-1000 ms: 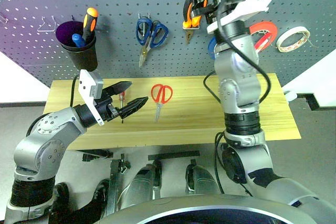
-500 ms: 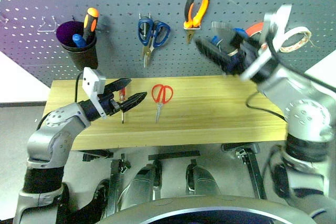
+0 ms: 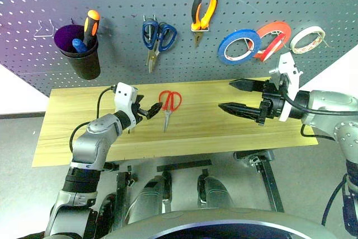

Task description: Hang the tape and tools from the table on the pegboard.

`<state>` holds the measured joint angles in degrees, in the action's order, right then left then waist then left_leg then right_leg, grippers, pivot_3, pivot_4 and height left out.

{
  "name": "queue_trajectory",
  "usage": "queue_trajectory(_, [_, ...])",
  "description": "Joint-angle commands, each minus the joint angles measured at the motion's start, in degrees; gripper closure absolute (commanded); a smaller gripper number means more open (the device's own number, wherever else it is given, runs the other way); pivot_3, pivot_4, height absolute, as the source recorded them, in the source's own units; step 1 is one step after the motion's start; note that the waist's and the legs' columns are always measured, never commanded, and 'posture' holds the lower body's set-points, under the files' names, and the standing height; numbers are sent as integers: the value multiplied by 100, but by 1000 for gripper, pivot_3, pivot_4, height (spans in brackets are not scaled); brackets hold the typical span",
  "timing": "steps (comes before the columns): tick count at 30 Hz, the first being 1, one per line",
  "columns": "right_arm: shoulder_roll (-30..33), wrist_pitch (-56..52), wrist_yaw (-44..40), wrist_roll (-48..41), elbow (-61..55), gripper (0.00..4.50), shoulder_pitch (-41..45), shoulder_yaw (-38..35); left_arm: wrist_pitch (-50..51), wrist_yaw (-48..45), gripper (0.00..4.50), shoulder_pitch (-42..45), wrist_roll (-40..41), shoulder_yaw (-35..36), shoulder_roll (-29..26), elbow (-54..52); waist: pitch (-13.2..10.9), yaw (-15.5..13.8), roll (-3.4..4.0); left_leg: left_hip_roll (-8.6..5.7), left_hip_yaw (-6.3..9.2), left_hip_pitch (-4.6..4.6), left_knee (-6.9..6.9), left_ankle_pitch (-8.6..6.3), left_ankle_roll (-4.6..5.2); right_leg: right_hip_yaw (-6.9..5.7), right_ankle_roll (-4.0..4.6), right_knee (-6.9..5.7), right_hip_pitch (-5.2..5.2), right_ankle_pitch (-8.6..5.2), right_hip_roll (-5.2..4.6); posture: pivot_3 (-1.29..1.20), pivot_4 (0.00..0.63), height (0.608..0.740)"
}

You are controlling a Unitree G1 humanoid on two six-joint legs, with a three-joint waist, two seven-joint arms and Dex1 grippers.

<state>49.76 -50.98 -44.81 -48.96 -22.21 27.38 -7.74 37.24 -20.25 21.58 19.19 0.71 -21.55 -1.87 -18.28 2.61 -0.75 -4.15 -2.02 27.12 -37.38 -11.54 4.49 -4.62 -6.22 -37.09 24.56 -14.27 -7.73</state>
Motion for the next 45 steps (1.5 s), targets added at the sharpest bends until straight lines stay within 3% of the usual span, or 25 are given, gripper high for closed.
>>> queue_trajectory(1, [-106, 6, 78, -29, -175, 32, -9, -73, 499, 549, 0, 138, -245, -100, 241, -337, -2, -19, 1, 0, 0, 2, 0, -1, 1, 0, 0, 2, 1, 0, 0, -223, 338, 723])
queue_trajectory(8, [-372, -43, 266, -21, -259, 32, 56, 17, 1674, 1036, 0, 293, -235, -320, 940, -835, -23, -6, -5, -1, 0, 9, -12, -6, 10, 0, -2, 4, -1, 1, -3, -225, 362, 723])
queue_trajectory(17, [332, -59, -394, 159, -252, 32, -107, -44, 2818, 1546, 0, 681, -435, -351, 1227, -849, -63, -5, -5, 0, 0, 13, -14, -9, 17, 0, -2, 6, 2, 0, -3, -249, 374, 723])
queue_trajectory(26, [1217, 66, -1065, 615, -153, 32, -151, 19, 2961, 1537, 0, 902, -485, -438, 1586, -465, -113, 8, -13, 0, 0, 19, -17, -14, 24, 0, -2, 16, 3, -1, -6, -282, 381, 723])
queue_trajectory(45, [1089, -137, -962, 567, -13, 32, 16, -94, 2697, 2133, 0, 1717, -1141, -430, 2312, 1131, -266, 11, -14, 1, 0, 37, -12, -23, 40, -3, -21, 56, 4, 10, -8, -309, 408, 723])
